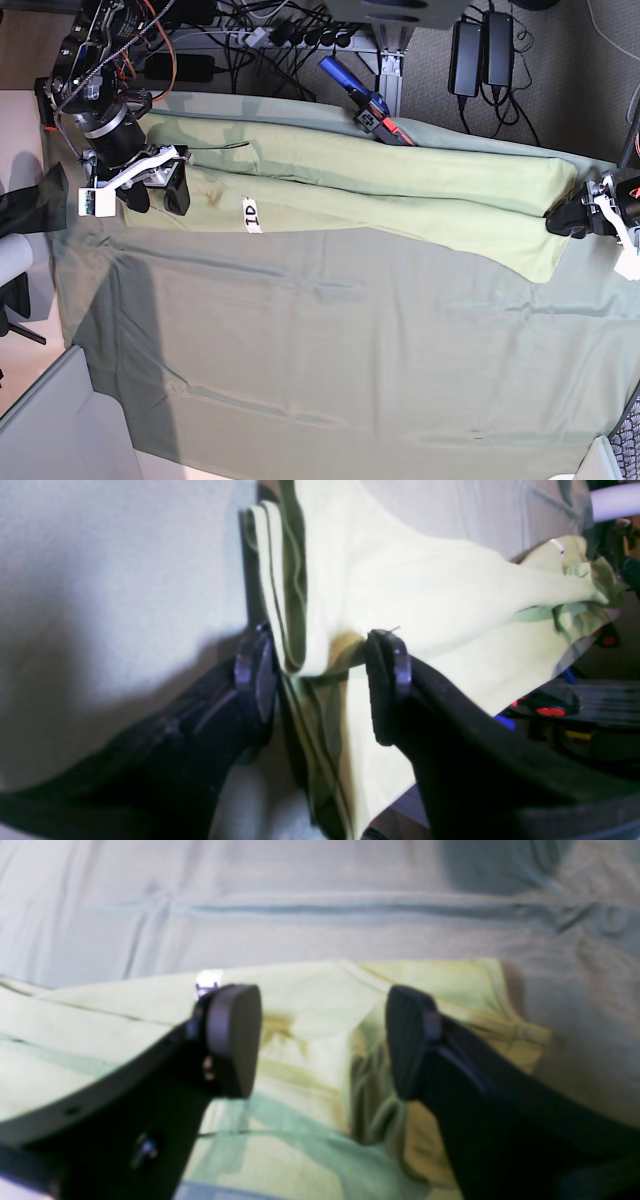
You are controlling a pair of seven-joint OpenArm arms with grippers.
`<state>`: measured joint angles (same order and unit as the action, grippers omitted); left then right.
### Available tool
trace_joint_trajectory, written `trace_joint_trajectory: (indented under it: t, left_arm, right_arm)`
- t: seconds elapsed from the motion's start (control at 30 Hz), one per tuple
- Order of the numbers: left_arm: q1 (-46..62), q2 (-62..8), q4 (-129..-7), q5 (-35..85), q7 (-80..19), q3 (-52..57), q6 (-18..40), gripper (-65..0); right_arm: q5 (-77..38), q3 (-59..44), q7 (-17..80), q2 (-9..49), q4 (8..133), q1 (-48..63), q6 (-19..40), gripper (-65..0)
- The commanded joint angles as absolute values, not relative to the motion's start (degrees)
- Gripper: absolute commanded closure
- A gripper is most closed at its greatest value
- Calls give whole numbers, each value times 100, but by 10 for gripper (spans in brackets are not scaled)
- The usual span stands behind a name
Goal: Fold the T-shirt properly
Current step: 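Grasp the ends of the folded shirt strip with both grippers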
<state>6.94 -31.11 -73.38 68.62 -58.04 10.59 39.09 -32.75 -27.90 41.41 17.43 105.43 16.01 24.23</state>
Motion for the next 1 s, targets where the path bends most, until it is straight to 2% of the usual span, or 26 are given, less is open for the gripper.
trace_joint_trajectory:
  t: [0.0,0.43,0.9,0.97]
  left_arm:
    - [639,-3208,-7417,6899,-5811,1096,4000,-320]
    - [642,-3201,-7417,6901,-5813,1094,4000,-320]
    - [639,-2816,-7419,6882,-5986,1083,4000,-319]
    - [639,-2779,-7419,6879,-5822,1085,4000,-266]
  right_arm:
    - [-3339,-2838,4012,1820,10641,1562,2427,-386]
    - [-3339,-2838,4012,1820,10639,1562,2427,-386]
    - [-3339,-2838,4012,1820,10639,1562,2427,-386]
    - [-3339,-2838,4012,1820,10639,1562,2427,-386]
